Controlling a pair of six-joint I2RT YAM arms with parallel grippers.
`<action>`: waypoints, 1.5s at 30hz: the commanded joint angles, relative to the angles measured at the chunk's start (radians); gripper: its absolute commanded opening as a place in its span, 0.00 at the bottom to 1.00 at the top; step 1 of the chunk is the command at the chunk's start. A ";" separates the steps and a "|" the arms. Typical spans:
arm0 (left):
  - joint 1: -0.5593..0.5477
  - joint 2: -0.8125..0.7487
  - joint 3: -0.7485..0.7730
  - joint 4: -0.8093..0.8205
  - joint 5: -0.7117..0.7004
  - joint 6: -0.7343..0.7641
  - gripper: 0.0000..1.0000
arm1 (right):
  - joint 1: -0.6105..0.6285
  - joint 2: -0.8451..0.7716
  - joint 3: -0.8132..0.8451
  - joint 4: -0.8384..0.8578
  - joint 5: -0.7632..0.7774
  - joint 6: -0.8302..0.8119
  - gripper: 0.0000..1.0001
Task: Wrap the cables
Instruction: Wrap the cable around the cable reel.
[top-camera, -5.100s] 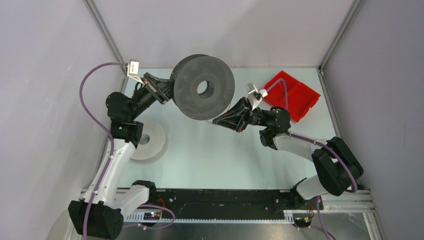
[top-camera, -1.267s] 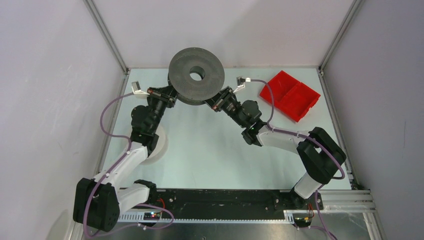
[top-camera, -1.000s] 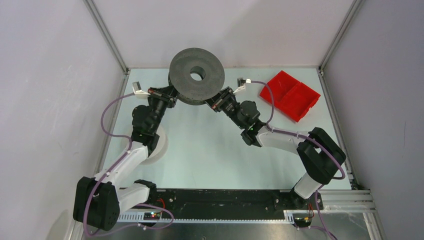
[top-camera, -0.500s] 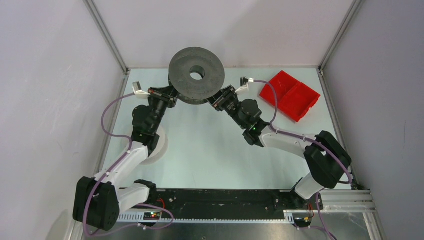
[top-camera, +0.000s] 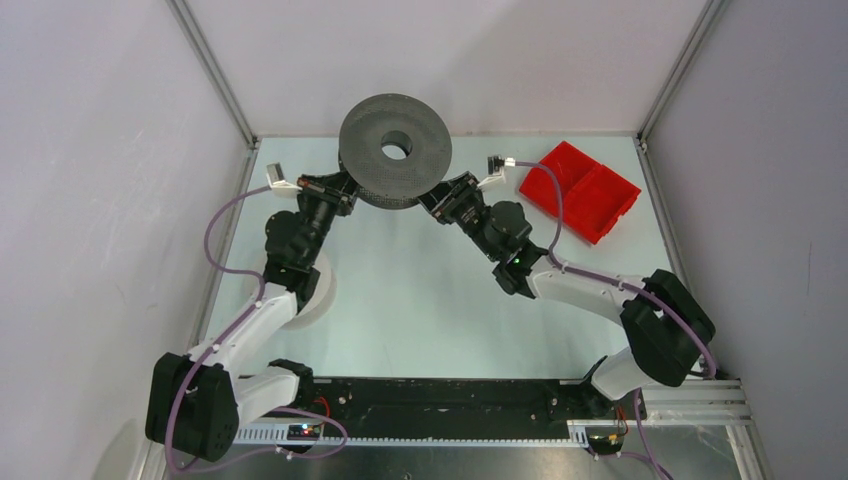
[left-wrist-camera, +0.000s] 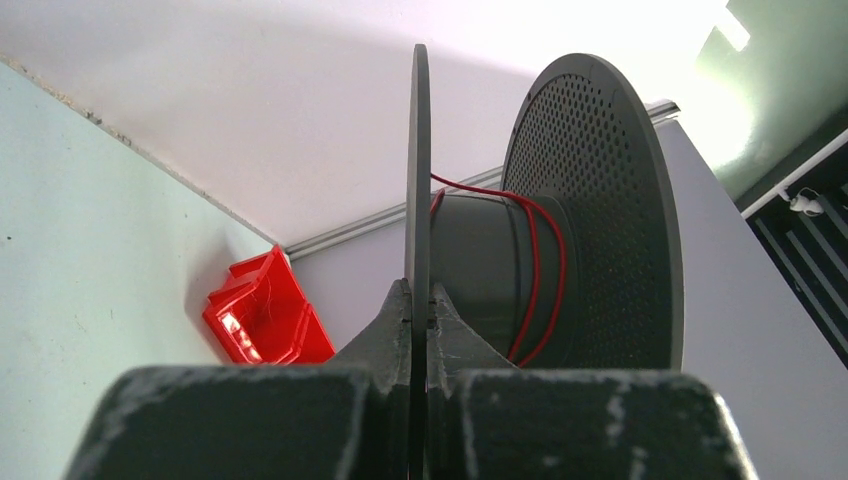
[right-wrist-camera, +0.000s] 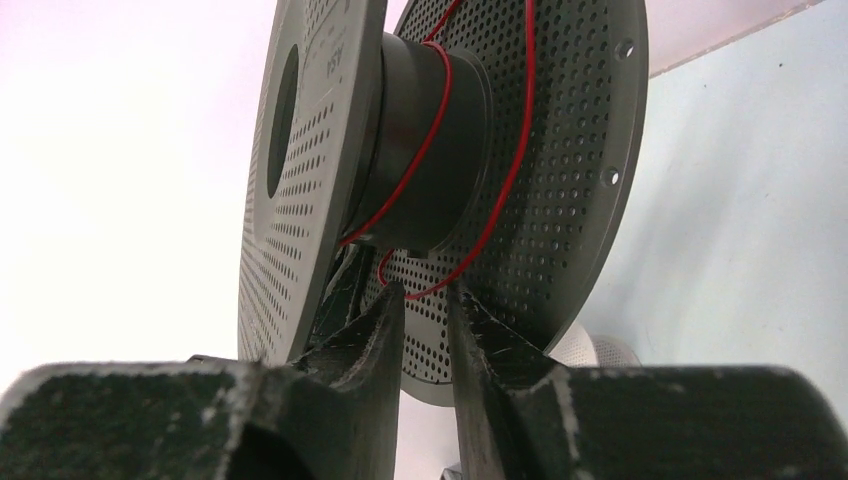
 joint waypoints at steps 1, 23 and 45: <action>-0.042 -0.023 0.042 0.166 0.097 -0.059 0.00 | -0.007 -0.024 -0.027 -0.085 0.020 -0.052 0.28; -0.030 -0.004 0.034 0.189 0.106 -0.063 0.00 | -0.084 -0.208 -0.162 -0.103 -0.067 -0.110 0.30; -0.019 0.083 0.037 0.201 0.179 -0.007 0.00 | -0.316 -0.533 -0.320 -0.035 -0.314 -0.047 0.53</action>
